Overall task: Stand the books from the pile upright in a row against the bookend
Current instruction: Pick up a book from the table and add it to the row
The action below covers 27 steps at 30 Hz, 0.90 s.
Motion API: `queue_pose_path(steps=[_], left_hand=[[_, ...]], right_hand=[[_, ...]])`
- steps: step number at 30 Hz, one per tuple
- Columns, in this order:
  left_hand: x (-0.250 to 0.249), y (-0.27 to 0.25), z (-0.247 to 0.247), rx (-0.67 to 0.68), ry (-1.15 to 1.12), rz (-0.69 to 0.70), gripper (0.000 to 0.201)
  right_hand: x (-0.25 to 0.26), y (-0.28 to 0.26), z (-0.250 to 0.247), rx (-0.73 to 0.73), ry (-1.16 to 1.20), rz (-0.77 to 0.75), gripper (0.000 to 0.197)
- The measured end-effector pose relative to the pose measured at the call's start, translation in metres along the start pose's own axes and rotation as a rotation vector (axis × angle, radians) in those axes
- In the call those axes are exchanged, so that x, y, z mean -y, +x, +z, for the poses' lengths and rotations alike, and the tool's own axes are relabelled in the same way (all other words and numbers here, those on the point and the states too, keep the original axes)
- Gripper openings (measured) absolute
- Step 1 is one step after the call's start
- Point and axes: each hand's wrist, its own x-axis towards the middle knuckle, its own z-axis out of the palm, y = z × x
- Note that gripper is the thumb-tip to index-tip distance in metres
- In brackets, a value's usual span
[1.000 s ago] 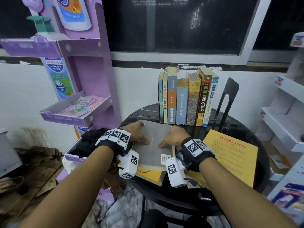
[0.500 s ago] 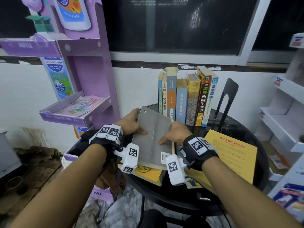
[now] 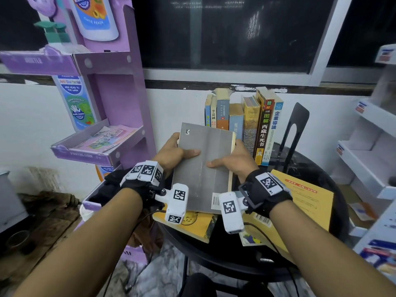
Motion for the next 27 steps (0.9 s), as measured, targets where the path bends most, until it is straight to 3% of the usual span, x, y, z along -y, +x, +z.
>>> queue_pose_path(steps=[5, 9, 15, 21, 27], left_hand=[[0.0, -0.004, -0.007, 0.094, -0.08, 0.099, 0.067], [-0.003, -0.006, -0.012, 0.175, -0.138, 0.17, 0.066], [-0.012, -0.004, -0.013, 0.296, -0.114, 0.169, 0.072], [-0.026, -0.001, 0.007, 0.377, -0.062, 0.156, 0.093], [-0.039, 0.01, 0.032, 0.389, 0.093, 0.193, 0.062]], right_hand=[[0.013, -0.01, -0.014, 0.1, 0.089, -0.133, 0.084], [0.03, -0.023, -0.031, 0.2, 0.09, -0.248, 0.059], [0.059, -0.045, -0.056, 0.373, -0.096, -0.347, 0.049], [0.079, -0.053, -0.073, 0.371, -0.394, -0.475, 0.058], [0.082, -0.056, -0.09, 0.211, -0.58, -0.605, 0.058]])
